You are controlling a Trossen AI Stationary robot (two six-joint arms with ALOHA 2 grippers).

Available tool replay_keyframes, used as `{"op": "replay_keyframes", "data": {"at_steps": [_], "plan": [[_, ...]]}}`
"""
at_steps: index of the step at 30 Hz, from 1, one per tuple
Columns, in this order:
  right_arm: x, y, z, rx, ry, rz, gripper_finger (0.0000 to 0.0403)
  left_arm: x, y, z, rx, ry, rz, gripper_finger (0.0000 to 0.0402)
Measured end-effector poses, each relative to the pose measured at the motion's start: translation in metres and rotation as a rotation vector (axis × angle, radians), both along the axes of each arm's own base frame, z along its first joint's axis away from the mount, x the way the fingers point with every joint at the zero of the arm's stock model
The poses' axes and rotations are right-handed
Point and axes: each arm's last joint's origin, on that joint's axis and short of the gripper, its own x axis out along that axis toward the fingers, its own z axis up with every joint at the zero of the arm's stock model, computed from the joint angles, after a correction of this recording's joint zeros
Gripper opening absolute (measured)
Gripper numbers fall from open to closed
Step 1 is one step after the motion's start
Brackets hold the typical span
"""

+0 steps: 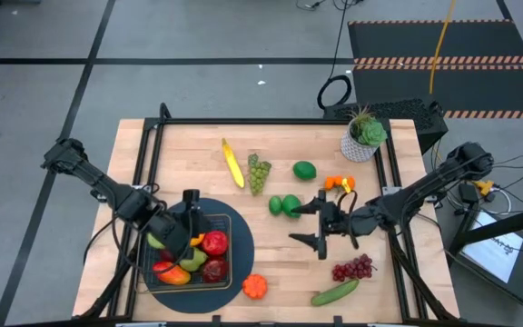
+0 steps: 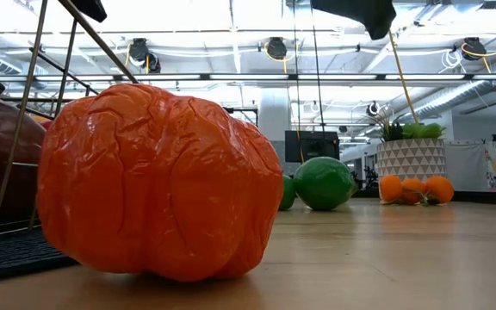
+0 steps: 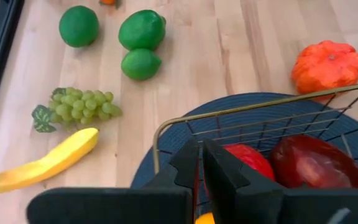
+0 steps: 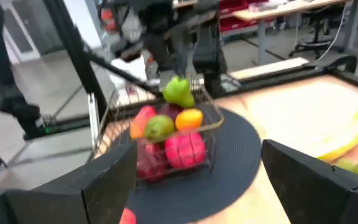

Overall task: Build produce basket
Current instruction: Put the tangerine into the gold wire basket

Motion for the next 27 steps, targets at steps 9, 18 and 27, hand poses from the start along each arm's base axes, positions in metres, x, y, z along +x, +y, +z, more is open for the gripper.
{"op": "replay_keyframes", "data": {"at_steps": [9,18,27], "plan": [[0.038,0.036,-0.026,-0.047,0.114,0.136,0.0336,0.006,0.011,0.000,0.011,-0.001,0.039,0.0026],[0.089,0.076,-0.052,-0.154,0.224,0.246,0.0343,0.015,0.022,0.003,0.053,-0.035,0.026,0.0026],[0.132,0.107,-0.046,-0.187,0.302,0.314,0.0386,0.022,0.025,0.007,0.029,-0.081,0.012,0.0026]]}}
